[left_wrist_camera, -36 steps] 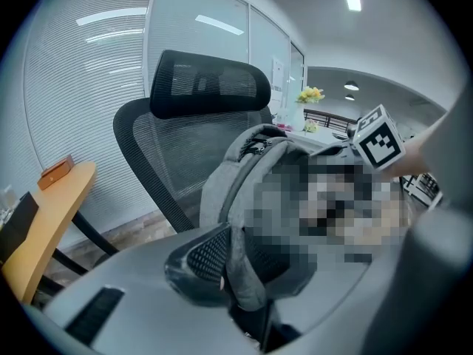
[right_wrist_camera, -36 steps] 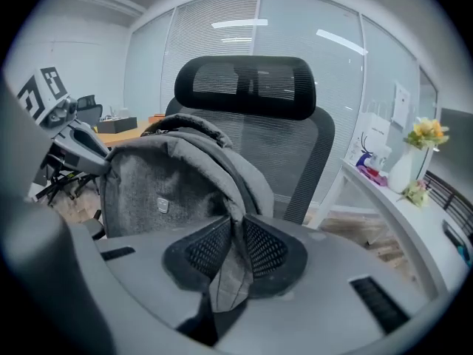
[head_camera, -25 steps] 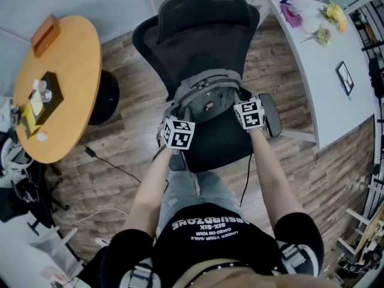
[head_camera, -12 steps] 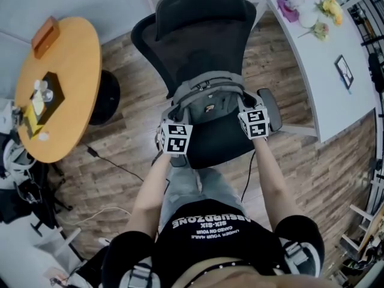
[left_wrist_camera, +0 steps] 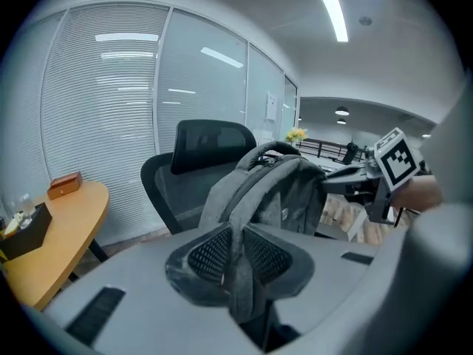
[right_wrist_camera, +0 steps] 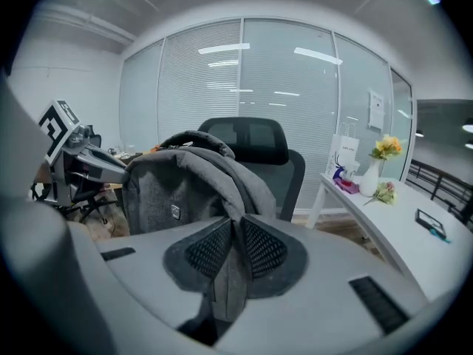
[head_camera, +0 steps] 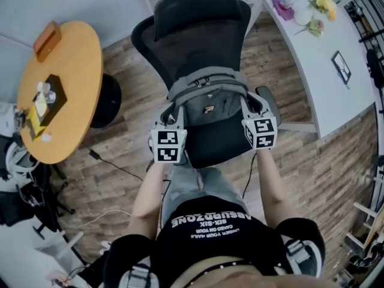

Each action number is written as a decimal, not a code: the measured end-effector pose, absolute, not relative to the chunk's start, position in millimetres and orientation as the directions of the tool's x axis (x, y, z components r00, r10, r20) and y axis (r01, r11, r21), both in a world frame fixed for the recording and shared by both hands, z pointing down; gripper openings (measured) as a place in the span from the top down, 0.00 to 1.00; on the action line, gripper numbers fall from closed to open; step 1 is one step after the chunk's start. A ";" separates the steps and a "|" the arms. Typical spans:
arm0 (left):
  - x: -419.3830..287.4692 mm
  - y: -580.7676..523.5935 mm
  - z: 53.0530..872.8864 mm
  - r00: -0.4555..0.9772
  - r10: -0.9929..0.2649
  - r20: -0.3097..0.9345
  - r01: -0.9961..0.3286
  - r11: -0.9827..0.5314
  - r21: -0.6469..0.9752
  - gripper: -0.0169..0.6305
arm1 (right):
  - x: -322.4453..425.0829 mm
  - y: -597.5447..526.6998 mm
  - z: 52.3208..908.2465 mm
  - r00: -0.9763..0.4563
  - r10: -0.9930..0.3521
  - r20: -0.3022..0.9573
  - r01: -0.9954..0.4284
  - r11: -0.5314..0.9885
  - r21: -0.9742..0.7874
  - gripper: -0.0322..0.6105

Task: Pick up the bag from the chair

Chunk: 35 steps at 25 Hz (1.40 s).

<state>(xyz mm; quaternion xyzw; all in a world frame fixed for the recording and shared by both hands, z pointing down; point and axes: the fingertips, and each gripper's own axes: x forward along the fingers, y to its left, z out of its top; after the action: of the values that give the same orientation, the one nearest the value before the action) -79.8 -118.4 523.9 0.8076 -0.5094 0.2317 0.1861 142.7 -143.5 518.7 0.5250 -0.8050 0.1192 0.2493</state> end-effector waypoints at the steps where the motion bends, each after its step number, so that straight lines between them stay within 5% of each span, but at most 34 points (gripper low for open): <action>1: -80.3 -116.9 515.4 0.383 -0.741 0.552 -0.907 -0.415 0.074 0.86 | 142.8 -140.7 510.1 -0.324 -0.795 0.513 -0.909 0.412 0.066 0.85; 23: -78.6 -73.3 360.3 0.456 -0.829 0.324 -0.880 -0.474 0.027 0.87 | 150.2 -78.5 367.2 -0.343 -0.892 0.294 -0.938 0.344 -0.051 0.85; 35: -82.7 -43.5 357.4 0.442 -0.836 0.325 -0.890 -0.453 0.048 0.87 | 145.1 -52.3 358.1 -0.337 -0.891 0.303 -0.939 0.341 -0.041 0.85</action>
<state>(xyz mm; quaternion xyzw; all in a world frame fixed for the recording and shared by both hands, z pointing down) -82.7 -43.5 357.4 0.8426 -0.5122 0.1282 0.1062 145.1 -52.3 358.1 0.5642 -0.8110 0.1048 0.1141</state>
